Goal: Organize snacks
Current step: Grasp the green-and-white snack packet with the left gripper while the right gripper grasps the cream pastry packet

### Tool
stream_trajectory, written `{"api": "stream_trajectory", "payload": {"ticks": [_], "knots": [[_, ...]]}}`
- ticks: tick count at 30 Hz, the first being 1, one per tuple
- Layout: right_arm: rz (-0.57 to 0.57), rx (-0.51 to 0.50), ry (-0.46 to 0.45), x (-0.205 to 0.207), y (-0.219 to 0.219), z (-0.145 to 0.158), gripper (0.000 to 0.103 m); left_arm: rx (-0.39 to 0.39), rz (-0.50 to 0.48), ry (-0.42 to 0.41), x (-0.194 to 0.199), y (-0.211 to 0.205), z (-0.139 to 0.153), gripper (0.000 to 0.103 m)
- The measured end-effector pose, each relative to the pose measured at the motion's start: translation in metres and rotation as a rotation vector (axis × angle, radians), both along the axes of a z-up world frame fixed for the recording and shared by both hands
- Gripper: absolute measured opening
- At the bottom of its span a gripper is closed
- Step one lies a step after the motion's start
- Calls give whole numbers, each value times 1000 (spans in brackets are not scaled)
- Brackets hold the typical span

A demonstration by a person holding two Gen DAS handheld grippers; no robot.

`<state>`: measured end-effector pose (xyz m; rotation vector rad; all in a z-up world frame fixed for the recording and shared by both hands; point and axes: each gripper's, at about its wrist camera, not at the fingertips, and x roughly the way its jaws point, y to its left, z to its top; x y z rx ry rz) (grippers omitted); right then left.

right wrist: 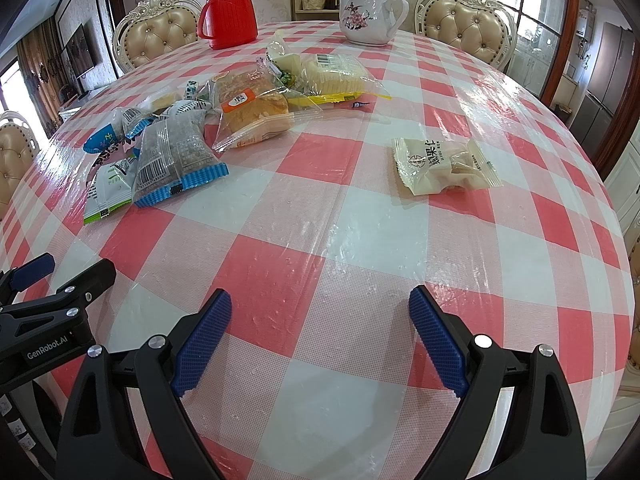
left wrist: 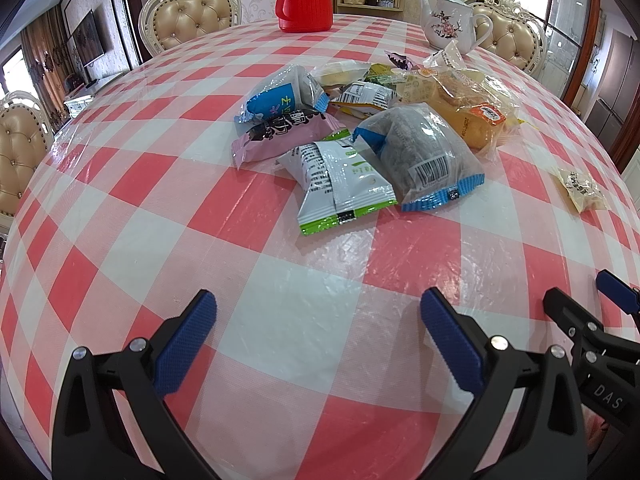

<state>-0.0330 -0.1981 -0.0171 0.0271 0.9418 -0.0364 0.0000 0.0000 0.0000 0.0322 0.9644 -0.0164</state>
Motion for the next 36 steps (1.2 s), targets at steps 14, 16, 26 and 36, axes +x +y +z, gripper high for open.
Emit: {"api": "stream_trajectory", "payload": {"ticks": [14,16,26,36], "knots": [[66,-1,12,-1,-1,1,87,-47,-93,41,-2,10,3,102],[105,0,17,0,0,0,87,-100,-55,31,2,26,5,102],[64,223,-191,-2,-51,55,86,-128,66,-16,24,43,24,102],[-128,127,-171,-1,-149,50,87,-78,171,-18,81,13,18,102]]}}
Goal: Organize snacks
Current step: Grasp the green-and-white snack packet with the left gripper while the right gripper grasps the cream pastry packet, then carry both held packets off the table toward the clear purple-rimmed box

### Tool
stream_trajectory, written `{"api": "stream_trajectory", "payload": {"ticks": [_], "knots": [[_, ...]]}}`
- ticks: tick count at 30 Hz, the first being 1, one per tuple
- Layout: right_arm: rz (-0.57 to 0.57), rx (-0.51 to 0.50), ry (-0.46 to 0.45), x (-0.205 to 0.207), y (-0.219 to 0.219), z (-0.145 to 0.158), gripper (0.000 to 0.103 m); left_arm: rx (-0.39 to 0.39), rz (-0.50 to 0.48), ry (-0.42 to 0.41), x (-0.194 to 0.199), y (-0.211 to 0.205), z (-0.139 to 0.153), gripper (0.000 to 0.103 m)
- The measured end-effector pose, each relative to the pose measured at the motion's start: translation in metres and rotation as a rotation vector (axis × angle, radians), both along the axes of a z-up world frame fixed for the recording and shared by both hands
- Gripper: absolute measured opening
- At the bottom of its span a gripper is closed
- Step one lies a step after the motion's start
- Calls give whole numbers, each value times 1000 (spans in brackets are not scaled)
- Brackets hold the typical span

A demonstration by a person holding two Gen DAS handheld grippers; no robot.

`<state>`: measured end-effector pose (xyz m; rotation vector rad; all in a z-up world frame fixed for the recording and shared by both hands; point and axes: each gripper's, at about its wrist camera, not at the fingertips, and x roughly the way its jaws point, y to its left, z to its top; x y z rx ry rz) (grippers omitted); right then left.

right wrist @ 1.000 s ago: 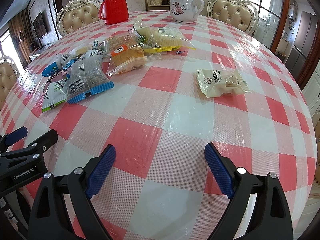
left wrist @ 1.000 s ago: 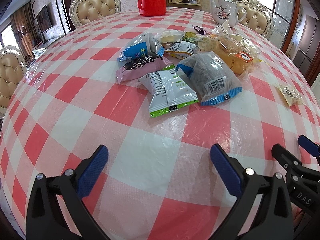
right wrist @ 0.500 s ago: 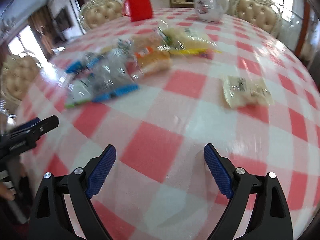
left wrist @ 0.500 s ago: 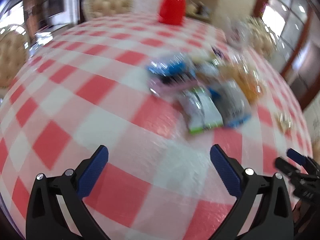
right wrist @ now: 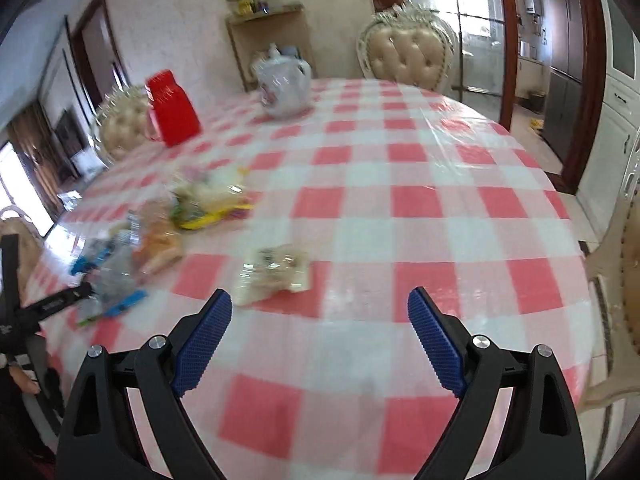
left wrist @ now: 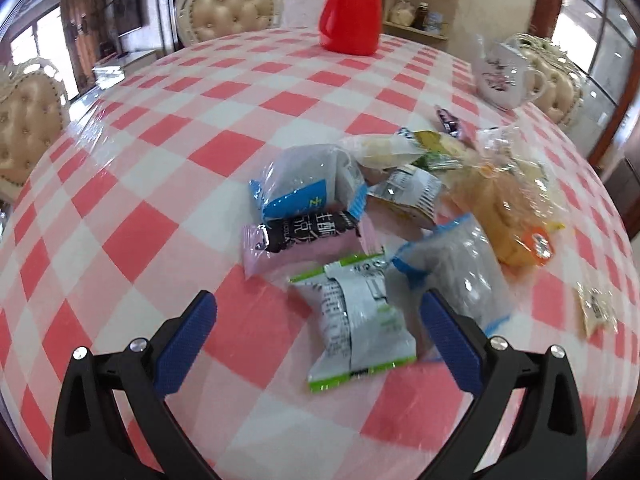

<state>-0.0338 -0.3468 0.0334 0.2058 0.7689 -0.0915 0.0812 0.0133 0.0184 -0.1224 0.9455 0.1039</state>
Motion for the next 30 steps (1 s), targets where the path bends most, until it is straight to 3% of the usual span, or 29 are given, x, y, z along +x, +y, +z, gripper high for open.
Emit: {"api": "stream_trajectory", "payload": {"ticks": [3,8,13,15,17,18,19,20,23,25,30], "knots": [[49,-60,57,22,9,-13,87,12,-1,26,4,0,-8,102],[123,-70,140,66,34,-33,87,39,-2,44,7,2,-16,102],[119,-145,222,98,52,-53,88,75,-31,57,9,-6,-18,102],[117,-155,210,100,53,-54,88,77,-56,50,7,-8,-18,98],[130,-144,182,97,52,-54,70,84,-84,31,4,-10,-15,80],[133,-138,161,94,52,-53,67,87,-101,20,0,-11,-14,74],[133,-149,148,91,53,-50,58,88,-109,11,-2,-11,-12,55],[125,-171,124,85,54,-46,52,87,-114,6,-6,-9,-11,46],[135,-98,77,69,51,-41,43,30,-118,3,-14,0,-8,40],[119,-68,36,60,47,-37,25,12,-112,-10,-17,4,-3,39],[122,14,-3,49,38,-33,21,-14,-83,-49,-24,15,3,38]]}}
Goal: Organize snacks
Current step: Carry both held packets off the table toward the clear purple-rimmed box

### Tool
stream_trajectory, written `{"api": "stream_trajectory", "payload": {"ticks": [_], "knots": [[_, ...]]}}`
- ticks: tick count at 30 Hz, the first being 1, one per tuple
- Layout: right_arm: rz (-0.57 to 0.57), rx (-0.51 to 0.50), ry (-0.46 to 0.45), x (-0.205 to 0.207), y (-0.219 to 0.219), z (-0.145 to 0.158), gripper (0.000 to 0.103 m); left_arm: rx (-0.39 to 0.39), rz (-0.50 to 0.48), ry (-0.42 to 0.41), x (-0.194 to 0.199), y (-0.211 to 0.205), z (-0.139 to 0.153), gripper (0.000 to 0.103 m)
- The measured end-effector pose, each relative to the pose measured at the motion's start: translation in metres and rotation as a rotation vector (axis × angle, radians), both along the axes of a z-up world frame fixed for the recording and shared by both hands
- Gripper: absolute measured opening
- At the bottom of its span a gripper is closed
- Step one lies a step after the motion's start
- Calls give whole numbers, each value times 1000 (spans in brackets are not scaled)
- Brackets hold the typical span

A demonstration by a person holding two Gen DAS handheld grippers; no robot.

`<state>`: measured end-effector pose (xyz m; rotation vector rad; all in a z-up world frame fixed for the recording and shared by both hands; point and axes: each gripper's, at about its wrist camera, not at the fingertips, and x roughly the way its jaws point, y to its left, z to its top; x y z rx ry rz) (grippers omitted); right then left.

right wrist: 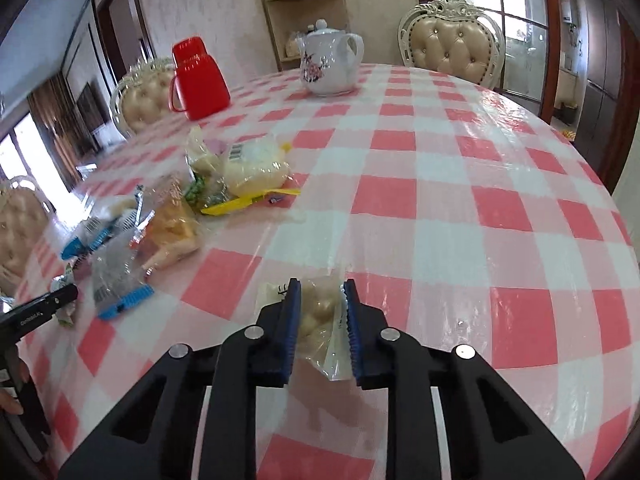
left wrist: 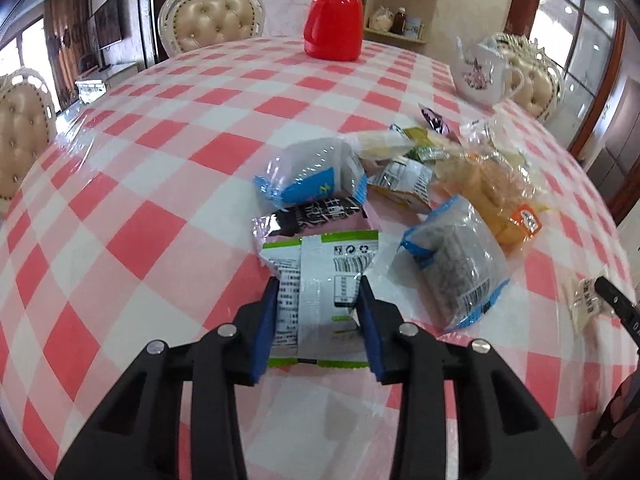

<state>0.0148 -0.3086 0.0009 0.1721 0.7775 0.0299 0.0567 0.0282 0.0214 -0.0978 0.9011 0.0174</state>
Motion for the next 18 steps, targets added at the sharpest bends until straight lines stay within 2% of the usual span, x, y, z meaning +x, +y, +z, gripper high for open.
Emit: {"api": "stream_trajectory", "payload": {"ticks": [9,18], "knots": [[13,40,-10,-8,0,2,19,-26,-13,-52,-2,-4,7,38],[62,113,-30,-37,21,6,17,-20,-29,-94,-20,-13,11,38]]}}
